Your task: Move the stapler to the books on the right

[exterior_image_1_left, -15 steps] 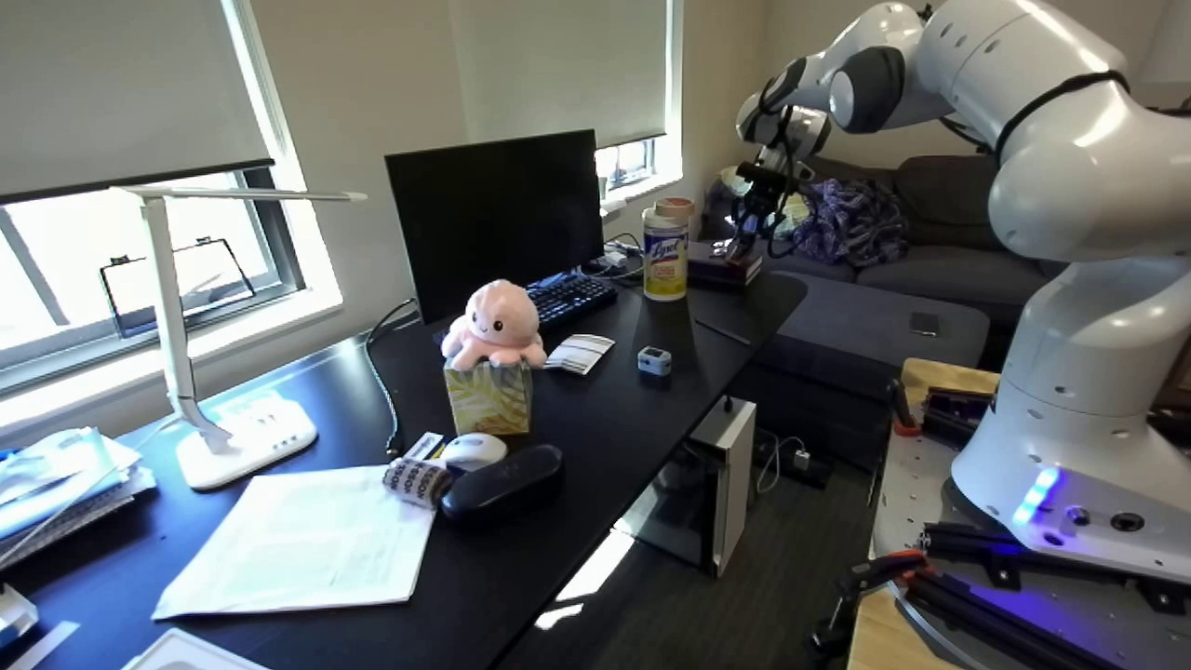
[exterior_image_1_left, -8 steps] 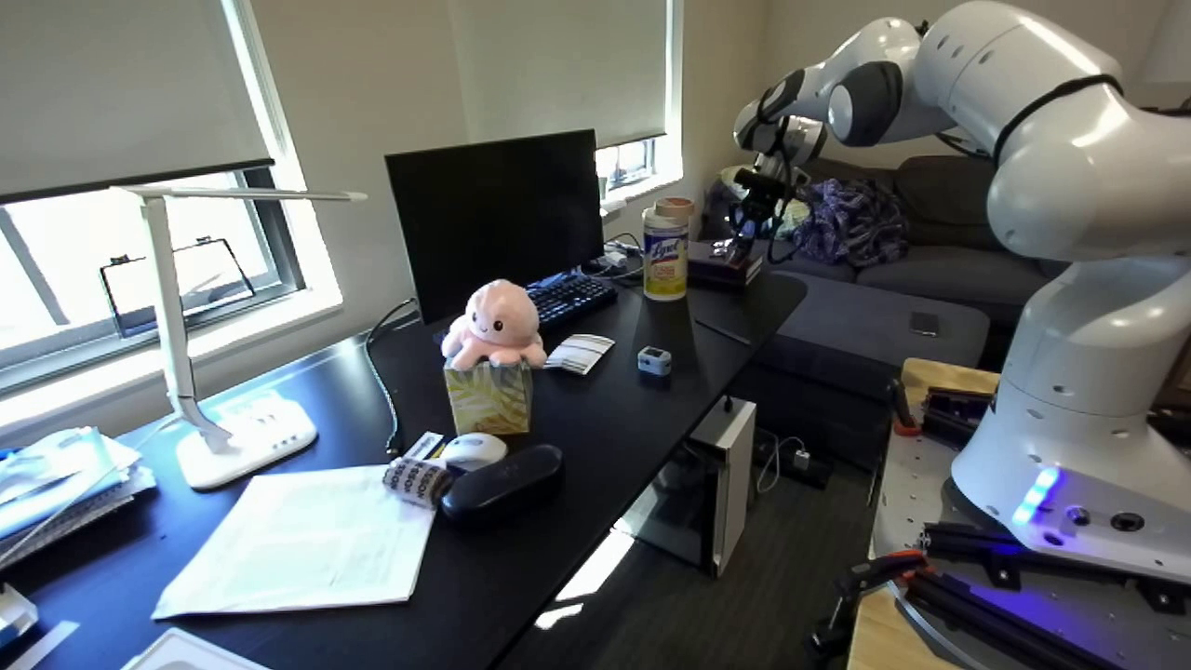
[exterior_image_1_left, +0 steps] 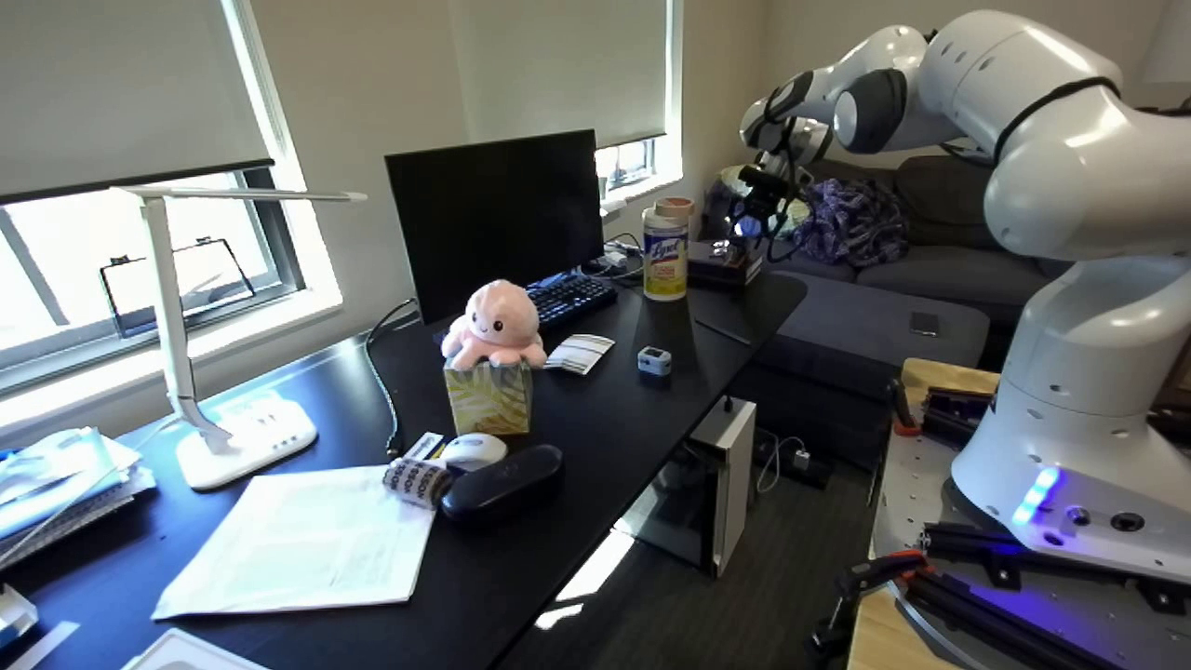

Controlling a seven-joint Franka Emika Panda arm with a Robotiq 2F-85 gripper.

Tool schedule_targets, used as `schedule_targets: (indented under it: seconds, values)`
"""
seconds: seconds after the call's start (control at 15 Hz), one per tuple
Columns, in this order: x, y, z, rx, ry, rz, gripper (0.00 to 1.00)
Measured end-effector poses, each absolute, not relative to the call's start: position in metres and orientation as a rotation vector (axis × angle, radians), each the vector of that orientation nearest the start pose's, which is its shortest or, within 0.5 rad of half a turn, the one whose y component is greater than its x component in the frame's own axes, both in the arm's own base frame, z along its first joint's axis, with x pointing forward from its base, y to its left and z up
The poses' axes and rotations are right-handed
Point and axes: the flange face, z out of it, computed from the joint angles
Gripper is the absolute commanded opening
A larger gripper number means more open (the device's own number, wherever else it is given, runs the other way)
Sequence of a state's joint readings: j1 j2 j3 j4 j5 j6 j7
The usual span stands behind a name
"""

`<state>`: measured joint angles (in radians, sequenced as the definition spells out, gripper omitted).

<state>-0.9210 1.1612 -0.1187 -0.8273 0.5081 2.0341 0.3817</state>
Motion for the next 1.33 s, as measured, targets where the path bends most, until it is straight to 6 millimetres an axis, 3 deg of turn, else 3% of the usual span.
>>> schedule_targets:
  seconds: [0.47, 0.73, 1.07, 1.33]
  values:
    - [0.470, -0.661, 0.227, -1.969, 1.983, -0.324, 1.00]
    - [0.479, -0.657, 0.259, -1.837, 1.898, -0.396, 1.00]
    - [0.473, -0.638, 0.314, -1.785, 1.762, -0.432, 1.00]
    - [0.463, -0.612, 0.323, -1.831, 1.732, -0.381, 1.00]
